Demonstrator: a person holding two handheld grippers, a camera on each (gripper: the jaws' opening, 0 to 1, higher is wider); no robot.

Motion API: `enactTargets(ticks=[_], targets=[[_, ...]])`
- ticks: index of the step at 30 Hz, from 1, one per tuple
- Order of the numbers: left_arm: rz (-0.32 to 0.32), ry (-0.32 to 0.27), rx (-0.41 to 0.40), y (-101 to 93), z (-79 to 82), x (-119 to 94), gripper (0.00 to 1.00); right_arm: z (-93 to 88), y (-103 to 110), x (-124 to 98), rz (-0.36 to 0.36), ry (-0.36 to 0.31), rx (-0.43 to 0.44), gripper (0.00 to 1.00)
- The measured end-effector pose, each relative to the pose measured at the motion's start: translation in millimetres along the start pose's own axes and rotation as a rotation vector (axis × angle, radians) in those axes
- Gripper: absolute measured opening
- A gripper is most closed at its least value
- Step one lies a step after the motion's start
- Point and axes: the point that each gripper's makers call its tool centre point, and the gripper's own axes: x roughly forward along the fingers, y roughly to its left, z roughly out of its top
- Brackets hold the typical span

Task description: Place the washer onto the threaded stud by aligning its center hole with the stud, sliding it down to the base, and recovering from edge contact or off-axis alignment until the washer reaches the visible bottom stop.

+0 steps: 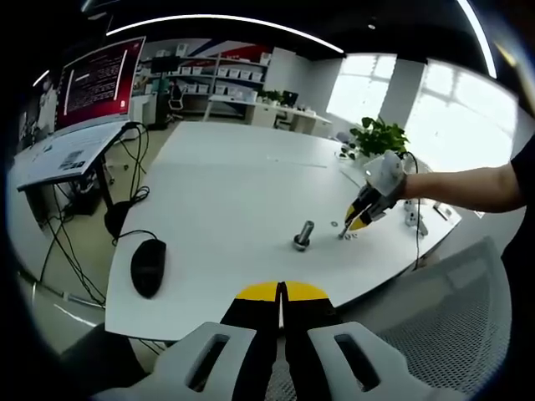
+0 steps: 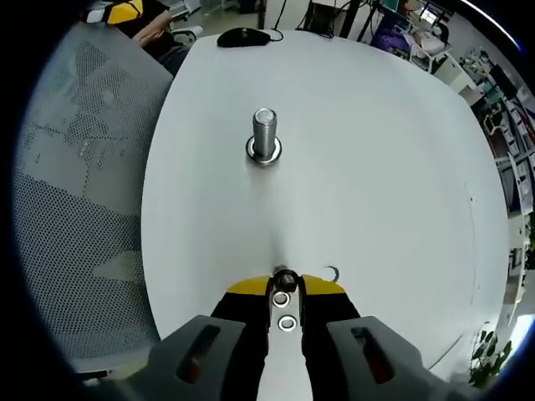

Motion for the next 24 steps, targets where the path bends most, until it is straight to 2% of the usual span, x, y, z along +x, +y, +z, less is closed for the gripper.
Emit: enactTargets(ticks=[15,17,20,24], targets=[[-0.001,-0.019,0.007,0.2,3.9,0,0.00,-4.5,7,24,0.025,0.039,-0.008,0.14],[-0.003,-0.022,0.006,-0.3,4.3,0,0.00,-5.4,5,27,0.028,0.038,-0.013,0.15],[0.000,-0.022,0.006,-0.4,3.9,-1,0.00,-2.0,11,26,0.037,0.015,0.002,0.22],[-0.001,-0.022,0.005,-0.4,4.4,0,0.00,-3.8,13,24,0.039,0.007,0.015,0.23]])
